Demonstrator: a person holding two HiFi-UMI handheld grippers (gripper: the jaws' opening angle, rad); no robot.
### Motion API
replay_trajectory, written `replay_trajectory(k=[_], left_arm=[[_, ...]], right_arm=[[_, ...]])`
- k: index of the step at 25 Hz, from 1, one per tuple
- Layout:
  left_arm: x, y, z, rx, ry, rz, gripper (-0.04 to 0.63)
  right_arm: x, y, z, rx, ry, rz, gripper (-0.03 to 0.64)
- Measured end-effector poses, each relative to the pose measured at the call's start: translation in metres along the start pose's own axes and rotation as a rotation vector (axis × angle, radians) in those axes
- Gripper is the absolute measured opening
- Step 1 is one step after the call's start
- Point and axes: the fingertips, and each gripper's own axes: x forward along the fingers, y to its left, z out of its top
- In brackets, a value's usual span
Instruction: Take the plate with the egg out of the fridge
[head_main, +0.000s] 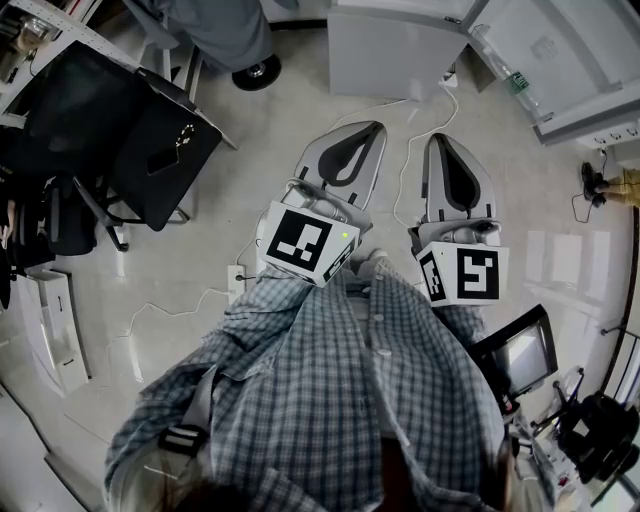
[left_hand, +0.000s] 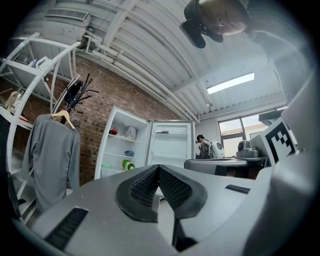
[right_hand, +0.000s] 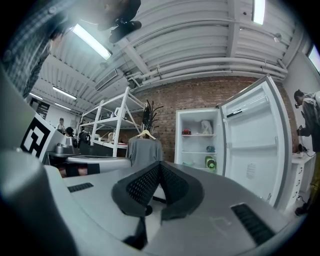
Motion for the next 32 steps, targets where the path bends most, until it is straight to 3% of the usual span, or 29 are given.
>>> replay_trajectory(k=[16,32], left_arm=[[-0.011,0.007,-0.002,0.003,0.001,-0.002,0.006],[0.044,0.029,-0.007,0.009,0.01,0.046,0.006]], right_arm=[[-0.008,-0.002,-0.008,0.015,0.008,-0.051,0.005],[0.035,-0.047,-0.012,0.026,0.004,-0.022,0.005]])
